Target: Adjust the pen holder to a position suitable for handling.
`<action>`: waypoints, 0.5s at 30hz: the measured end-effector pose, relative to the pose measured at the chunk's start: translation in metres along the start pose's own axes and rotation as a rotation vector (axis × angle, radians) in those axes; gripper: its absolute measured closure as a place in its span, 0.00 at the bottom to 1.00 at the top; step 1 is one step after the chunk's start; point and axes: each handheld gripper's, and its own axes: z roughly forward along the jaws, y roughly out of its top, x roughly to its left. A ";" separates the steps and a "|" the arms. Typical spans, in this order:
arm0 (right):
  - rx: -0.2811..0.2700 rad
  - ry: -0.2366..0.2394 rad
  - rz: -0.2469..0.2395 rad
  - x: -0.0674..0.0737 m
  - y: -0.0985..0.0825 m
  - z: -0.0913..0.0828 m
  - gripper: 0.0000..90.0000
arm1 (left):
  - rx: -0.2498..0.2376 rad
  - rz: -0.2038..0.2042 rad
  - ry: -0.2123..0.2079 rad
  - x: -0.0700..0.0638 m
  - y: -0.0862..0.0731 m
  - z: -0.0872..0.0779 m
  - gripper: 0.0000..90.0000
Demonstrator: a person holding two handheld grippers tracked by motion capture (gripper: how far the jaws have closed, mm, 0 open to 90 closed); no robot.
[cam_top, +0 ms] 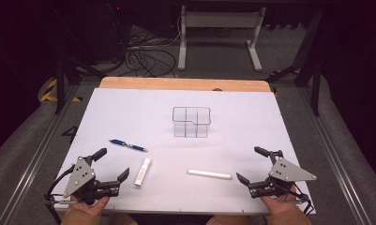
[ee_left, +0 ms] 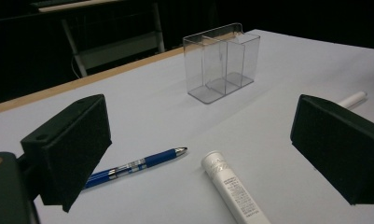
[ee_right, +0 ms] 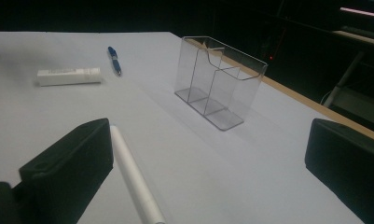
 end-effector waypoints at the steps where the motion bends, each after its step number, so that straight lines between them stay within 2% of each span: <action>1: 0.001 0.001 0.002 0.000 0.000 0.000 0.02 | 0.000 0.000 0.001 0.000 0.000 0.000 0.06; 4: 0.002 0.002 0.001 0.001 0.000 0.001 0.02 | -0.001 0.006 0.007 -0.001 0.000 0.000 0.06; 9: 0.005 0.004 0.003 0.001 0.000 0.001 0.03 | 0.005 0.039 0.022 -0.003 0.001 -0.001 0.06; 11: 0.009 0.007 0.001 0.001 0.000 0.001 0.03 | 0.004 0.034 0.016 -0.003 0.001 -0.001 0.07; 15: 0.011 0.010 0.000 0.001 0.001 0.002 0.03 | -0.005 -0.010 -0.006 0.000 0.000 -0.001 0.07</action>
